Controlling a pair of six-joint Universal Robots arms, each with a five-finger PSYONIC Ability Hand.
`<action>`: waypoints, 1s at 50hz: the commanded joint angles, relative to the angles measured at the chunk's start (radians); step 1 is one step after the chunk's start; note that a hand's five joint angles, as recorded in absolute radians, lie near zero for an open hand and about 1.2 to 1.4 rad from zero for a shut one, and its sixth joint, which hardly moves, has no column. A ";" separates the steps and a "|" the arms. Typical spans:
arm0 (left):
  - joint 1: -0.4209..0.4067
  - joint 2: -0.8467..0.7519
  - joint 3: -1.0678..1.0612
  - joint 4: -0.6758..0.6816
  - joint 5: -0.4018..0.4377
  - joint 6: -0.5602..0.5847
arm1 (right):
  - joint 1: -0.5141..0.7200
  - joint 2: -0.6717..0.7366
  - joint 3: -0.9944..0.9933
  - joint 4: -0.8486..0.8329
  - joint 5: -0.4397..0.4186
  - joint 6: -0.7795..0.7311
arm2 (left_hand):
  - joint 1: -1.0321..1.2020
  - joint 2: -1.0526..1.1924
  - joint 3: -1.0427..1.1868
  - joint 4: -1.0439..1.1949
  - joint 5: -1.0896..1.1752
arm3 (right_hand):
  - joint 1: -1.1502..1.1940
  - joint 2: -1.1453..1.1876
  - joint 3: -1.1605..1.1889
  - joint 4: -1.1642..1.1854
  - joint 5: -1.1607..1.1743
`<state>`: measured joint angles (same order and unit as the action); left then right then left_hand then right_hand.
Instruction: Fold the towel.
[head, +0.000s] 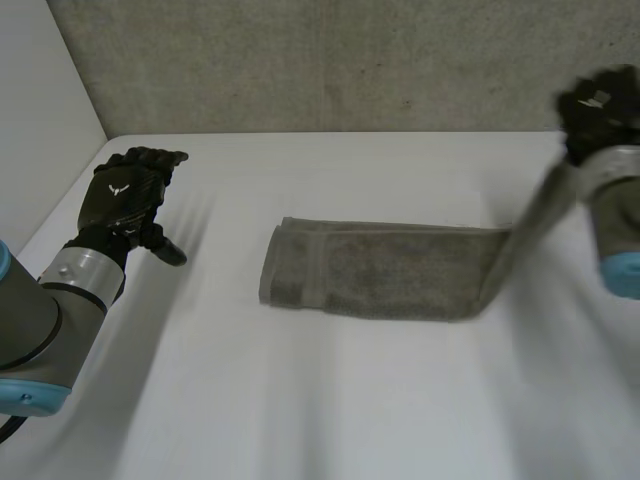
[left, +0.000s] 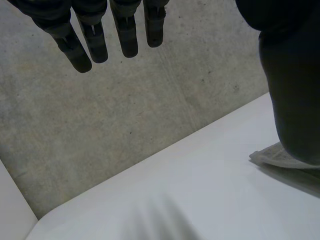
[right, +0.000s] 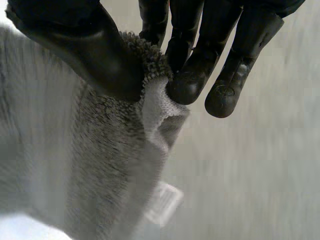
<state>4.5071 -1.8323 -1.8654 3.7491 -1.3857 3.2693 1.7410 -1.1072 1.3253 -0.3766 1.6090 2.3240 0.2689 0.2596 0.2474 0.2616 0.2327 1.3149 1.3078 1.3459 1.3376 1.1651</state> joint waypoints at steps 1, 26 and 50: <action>0.000 -0.001 0.000 0.000 -0.003 0.003 | 0.314 0.064 -0.061 -0.094 -0.104 -0.052 | -0.073 -0.064 -0.051 -0.066 -0.211 | 0.081 0.088 0.050 0.059 0.057; 0.001 -0.002 -0.014 0.000 0.002 0.006 | 0.450 0.152 -0.003 0.158 -0.008 0.069 | -0.079 -0.070 -0.057 -0.072 -0.217 | -1.140 -1.133 -1.171 -1.163 -1.165; -0.009 -0.010 -0.017 -0.002 0.000 0.007 | 0.212 0.150 0.215 0.181 -0.058 0.179 | -0.079 -0.070 -0.057 -0.072 -0.217 | 0.081 0.088 0.050 0.059 0.057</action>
<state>4.4977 -1.8420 -1.8819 3.7490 -1.3850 3.2766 1.9765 -0.9792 1.5656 -0.1520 1.5063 2.5045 0.2685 0.2595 0.2473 0.2616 0.2323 0.9393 0.9653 0.9360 0.9628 0.8054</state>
